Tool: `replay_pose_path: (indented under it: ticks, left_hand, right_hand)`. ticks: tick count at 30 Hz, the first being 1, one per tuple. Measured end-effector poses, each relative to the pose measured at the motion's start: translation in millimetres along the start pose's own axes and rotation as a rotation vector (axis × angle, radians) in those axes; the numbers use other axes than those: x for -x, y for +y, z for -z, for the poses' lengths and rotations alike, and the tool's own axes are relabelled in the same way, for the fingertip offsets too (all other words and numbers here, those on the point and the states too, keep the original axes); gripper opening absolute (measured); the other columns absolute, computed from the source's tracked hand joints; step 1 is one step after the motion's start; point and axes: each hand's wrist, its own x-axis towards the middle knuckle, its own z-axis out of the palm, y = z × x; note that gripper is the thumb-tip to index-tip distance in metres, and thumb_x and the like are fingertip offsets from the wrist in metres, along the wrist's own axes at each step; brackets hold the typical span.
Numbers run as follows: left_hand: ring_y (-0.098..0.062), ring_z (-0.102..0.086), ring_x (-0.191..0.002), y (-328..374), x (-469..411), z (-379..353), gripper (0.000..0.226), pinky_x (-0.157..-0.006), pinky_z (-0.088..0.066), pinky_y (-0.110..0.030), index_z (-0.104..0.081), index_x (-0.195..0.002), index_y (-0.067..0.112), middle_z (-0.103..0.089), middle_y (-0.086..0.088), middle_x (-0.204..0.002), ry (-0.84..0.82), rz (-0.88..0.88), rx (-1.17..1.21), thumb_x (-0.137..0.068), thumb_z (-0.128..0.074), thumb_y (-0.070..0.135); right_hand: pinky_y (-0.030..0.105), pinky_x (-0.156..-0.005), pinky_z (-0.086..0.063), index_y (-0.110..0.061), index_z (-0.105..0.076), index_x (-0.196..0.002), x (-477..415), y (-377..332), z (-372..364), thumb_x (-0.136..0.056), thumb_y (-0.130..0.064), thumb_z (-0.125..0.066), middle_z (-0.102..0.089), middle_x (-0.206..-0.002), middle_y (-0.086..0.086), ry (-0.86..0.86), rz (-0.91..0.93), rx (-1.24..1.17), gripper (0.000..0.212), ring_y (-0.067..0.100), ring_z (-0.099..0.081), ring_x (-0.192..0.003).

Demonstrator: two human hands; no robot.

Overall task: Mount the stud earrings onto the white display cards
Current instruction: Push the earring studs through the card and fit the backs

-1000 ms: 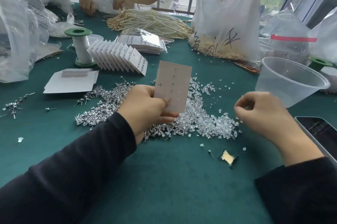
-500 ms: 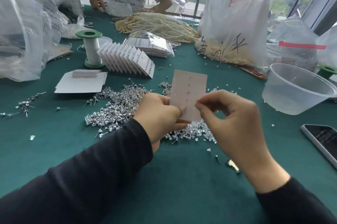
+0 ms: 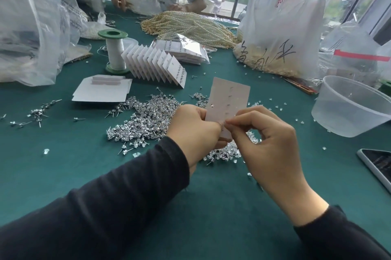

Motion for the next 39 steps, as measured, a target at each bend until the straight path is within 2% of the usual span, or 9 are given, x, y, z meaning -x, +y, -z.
replay_pose_path:
  ticks: [3,7,14,19,23,25,30,35,39]
  left_hand:
    - [-0.01,-0.06,-0.045,-1,1,-1,0.011,-0.049,-0.055,-0.021,-0.065,-0.089,-0.002,-0.065,-0.011,-0.073,0.004,0.003,0.003,-0.085,-0.055,-0.004]
    - [-0.011,-0.059,-0.047,-1,2,-1,0.016,-0.049,-0.055,-0.02,-0.065,-0.077,0.002,-0.065,-0.012,-0.071,0.006,-0.011,0.0,-0.083,-0.054,-0.009]
    - [-0.011,-0.061,-0.051,0,4,-1,0.018,-0.05,-0.055,-0.019,-0.065,-0.076,0.004,-0.064,-0.009,-0.069,-0.001,-0.032,0.033,-0.085,-0.053,-0.006]
    - [-0.015,-0.062,-0.056,0,4,-1,0.017,-0.052,-0.056,-0.021,-0.065,-0.077,0.005,-0.065,-0.009,-0.071,-0.012,-0.022,0.049,-0.086,-0.054,-0.004]
    - [-0.026,-0.066,-0.071,0,4,-4,0.013,-0.059,-0.057,-0.026,-0.064,-0.082,0.0,-0.068,-0.02,-0.087,-0.014,0.016,0.089,-0.086,-0.053,-0.005]
    - [-0.026,-0.066,-0.071,0,3,-3,0.015,-0.058,-0.057,-0.026,-0.065,-0.08,0.001,-0.068,-0.018,-0.085,-0.006,0.0,0.073,-0.085,-0.053,-0.007]
    - [-0.022,-0.064,-0.064,-3,3,-3,0.018,-0.056,-0.058,-0.025,-0.065,-0.073,0.003,-0.068,-0.013,-0.075,0.003,-0.02,0.046,-0.082,-0.055,-0.009]
    - [-0.021,-0.065,-0.064,-5,4,-4,0.018,-0.056,-0.058,-0.026,-0.065,-0.072,0.003,-0.067,-0.012,-0.074,0.014,-0.03,0.054,-0.081,-0.056,-0.01]
    - [-0.024,-0.064,-0.065,-5,4,-3,0.027,-0.057,-0.058,-0.03,-0.065,-0.064,0.008,-0.068,-0.011,-0.07,0.034,-0.05,0.004,-0.081,-0.055,-0.011]
  right_hand:
    - [0.013,-0.065,-0.045,-0.006,-0.069,-0.072,0,2,-1,-0.072,0.002,-0.071,-0.062,-0.074,0.002,-0.003,0.005,0.018,0.008,0.01,-0.057,-0.069]
    - [0.009,-0.065,-0.042,-0.004,-0.067,-0.069,2,4,-3,-0.073,0.001,-0.069,-0.06,-0.072,0.0,-0.009,0.003,0.037,0.007,0.009,-0.055,-0.068]
    - [0.009,-0.063,-0.041,-0.001,-0.066,-0.068,2,4,-6,-0.072,0.009,-0.07,-0.058,-0.072,0.002,0.029,0.03,0.076,0.012,0.009,-0.053,-0.066]
    - [0.006,-0.064,-0.039,-0.003,-0.069,-0.07,2,4,-5,-0.072,0.008,-0.07,-0.06,-0.073,0.003,0.039,0.03,0.097,0.011,0.008,-0.053,-0.067]
    - [0.014,-0.064,-0.045,-0.005,-0.07,-0.077,3,2,-4,-0.074,0.001,-0.07,-0.064,-0.075,0.003,0.061,0.045,0.125,0.007,0.008,-0.055,-0.066]
    - [0.02,-0.062,-0.047,-0.004,-0.068,-0.074,4,1,-5,-0.074,0.001,-0.067,-0.064,-0.074,0.004,0.067,0.048,0.127,0.005,0.01,-0.055,-0.064]
    - [0.023,-0.06,-0.045,-0.003,-0.066,-0.071,4,0,-7,-0.073,0.004,-0.067,-0.062,-0.071,0.005,0.055,0.044,0.189,0.007,0.013,-0.054,-0.061]
    - [0.011,-0.062,-0.039,-0.003,-0.065,-0.071,5,0,-10,-0.073,0.002,-0.065,-0.062,-0.071,0.005,0.042,0.036,0.196,0.006,0.01,-0.05,-0.064]
    - [0.01,-0.062,-0.038,-0.003,-0.065,-0.071,6,1,-11,-0.073,0.001,-0.065,-0.061,-0.071,0.004,0.032,0.036,0.196,0.005,0.008,-0.049,-0.064]
